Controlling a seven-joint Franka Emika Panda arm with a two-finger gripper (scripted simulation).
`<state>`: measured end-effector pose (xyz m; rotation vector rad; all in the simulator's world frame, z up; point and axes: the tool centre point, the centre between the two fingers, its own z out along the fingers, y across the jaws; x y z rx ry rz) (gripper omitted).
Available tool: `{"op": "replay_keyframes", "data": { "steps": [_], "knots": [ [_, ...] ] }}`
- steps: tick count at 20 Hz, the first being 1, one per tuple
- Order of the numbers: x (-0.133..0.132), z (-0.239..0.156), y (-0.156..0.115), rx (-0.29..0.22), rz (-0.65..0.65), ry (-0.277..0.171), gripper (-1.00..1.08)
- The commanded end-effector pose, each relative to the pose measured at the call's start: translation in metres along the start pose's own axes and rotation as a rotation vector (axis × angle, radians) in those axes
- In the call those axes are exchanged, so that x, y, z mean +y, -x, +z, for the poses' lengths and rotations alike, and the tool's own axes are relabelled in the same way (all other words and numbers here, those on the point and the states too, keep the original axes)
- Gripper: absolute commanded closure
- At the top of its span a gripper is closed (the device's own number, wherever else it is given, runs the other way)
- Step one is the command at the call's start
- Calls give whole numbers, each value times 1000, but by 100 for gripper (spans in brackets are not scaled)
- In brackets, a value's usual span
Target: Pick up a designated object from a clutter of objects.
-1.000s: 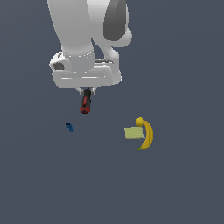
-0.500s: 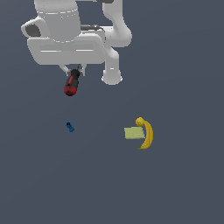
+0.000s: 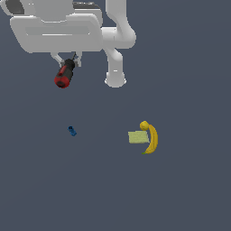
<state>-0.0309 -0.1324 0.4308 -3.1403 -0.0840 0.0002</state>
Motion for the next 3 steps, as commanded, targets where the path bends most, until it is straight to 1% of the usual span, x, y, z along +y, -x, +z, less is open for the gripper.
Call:
{"op": "replay_keyframes", "data": {
  "steps": [1,3],
  "knots": [
    [1,-4,-1,0,0,0,108],
    [1,-4,-1,0,0,0,108]
  ]
}}
